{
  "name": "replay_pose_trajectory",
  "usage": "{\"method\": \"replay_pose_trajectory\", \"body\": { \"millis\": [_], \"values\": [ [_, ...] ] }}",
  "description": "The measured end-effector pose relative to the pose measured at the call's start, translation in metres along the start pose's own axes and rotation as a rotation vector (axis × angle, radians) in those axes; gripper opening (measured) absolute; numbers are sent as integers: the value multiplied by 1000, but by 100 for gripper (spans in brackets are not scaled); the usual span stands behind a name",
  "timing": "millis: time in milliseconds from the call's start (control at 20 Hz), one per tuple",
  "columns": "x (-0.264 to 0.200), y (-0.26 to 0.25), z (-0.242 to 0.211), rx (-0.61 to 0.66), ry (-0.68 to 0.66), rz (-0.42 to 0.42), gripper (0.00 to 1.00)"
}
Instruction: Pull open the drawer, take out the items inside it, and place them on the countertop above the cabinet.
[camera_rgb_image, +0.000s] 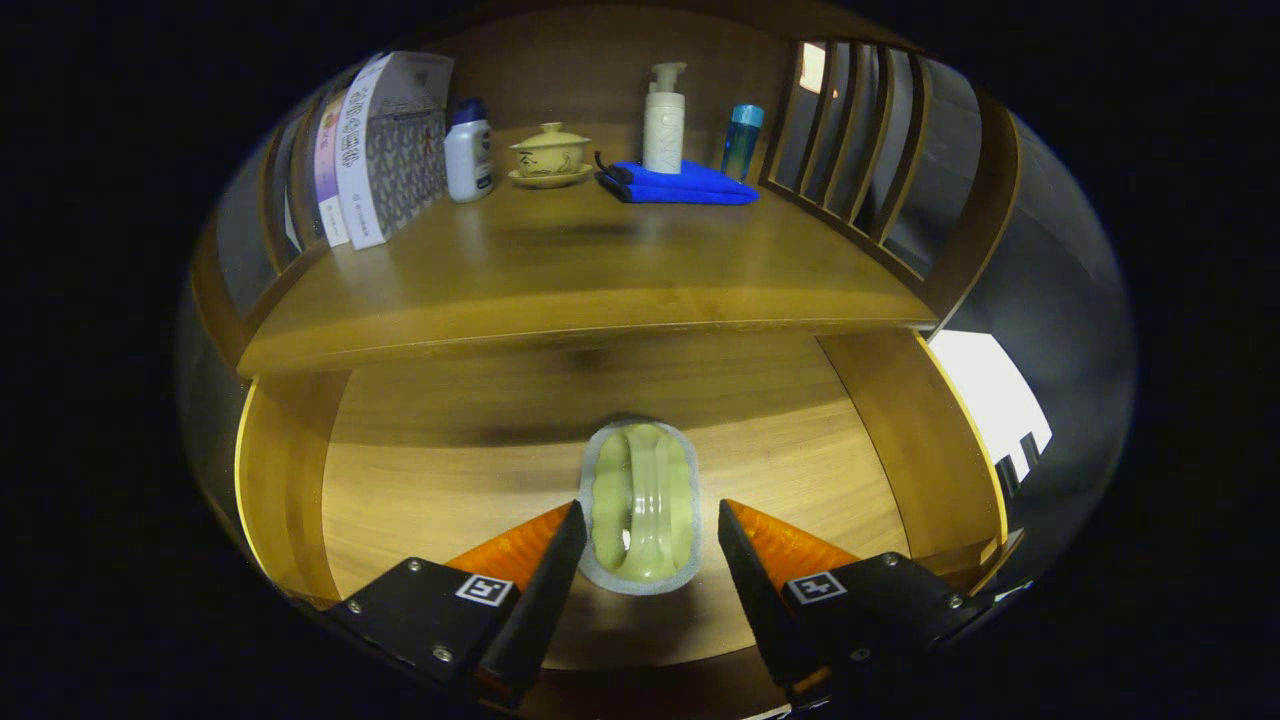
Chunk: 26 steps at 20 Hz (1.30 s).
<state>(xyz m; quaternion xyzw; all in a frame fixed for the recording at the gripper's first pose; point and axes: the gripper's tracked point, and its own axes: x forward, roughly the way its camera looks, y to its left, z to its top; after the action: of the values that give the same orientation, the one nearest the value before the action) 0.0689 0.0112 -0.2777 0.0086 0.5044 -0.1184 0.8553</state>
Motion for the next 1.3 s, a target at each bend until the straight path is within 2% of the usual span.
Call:
{"method": "replay_pose_trajectory", "body": {
  "millis": [150,250,300,400,650,750,950,1100,1300],
  "values": [
    [11,-1,-2,55,20,17,75],
    [18,2,-13,53,60,36,58],
    [16,8,-13,60,58,71,42],
    [15,7,-14,38,43,68,25],
    [-1,9,-32,13,-5,62,19],
    [-11,22,-31,1,-64,105,17],
    [-41,30,-49,-43,-112,131,16],
    [-68,32,-40,-84,-241,194,16],
    [-98,14,-21,-150,-356,166,16]
  ]
}}
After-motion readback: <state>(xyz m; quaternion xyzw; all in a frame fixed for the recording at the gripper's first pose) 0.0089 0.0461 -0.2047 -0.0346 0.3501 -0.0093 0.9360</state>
